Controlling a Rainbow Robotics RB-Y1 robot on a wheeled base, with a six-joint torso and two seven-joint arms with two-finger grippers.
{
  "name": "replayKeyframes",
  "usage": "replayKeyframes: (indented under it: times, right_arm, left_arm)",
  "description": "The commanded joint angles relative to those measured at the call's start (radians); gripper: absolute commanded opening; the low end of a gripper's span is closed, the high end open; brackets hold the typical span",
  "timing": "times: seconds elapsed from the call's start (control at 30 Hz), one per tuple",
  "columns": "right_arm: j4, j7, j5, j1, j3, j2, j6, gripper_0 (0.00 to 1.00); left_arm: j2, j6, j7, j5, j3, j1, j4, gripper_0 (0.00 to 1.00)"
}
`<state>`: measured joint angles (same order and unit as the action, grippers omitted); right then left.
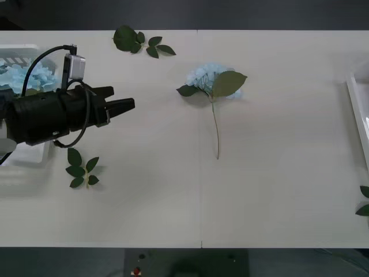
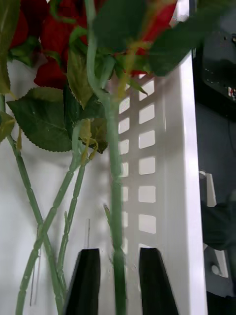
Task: Put the red flowers into the right box and the blue flowers into the left box
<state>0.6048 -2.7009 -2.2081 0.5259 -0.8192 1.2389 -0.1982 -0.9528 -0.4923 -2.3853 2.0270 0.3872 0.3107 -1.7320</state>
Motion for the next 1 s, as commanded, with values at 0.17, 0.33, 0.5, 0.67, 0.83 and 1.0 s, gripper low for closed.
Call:
replayKeyframes:
  times: [0.17, 0.33, 0.5, 0.67, 0.83, 1.0]
  right_arm:
    - [-0.011, -0.004, 0.022, 0.028, -0.005, 0.017, -0.04, 0.93]
    - [-0.011, -0.004, 0.022, 0.077, 0.006, 0.019, -0.165, 0.96]
    - [-0.011, -0.004, -0.004, 0.149, 0.038, 0.019, -0.363, 0.98]
    - [-0.003, -0.004, -0.009, 0.233, 0.037, 0.017, -0.549, 0.99]
    - [0.092, 0.089, -0.001, 0.289, 0.037, 0.022, -0.639, 1.0]
    - [0.309, 0.431, 0.088, 0.293, 0.037, 0.047, -0.622, 1.0]
  left_arm:
    - [0.103, -0.088, -0.02, -0.01, -0.067, 0.071, 0.08, 1.0]
    - [0.109, -0.109, -0.023, -0.005, -0.067, 0.074, 0.083, 1.0]
    - [0.108, -0.12, -0.025, -0.001, -0.067, 0.073, 0.083, 1.0]
    - [0.108, -0.123, -0.025, -0.001, -0.067, 0.071, 0.084, 1.0]
    - [0.108, -0.123, -0.025, -0.001, -0.067, 0.071, 0.086, 1.0]
    - [0.108, -0.12, -0.025, 0.007, -0.067, 0.071, 0.086, 1.0]
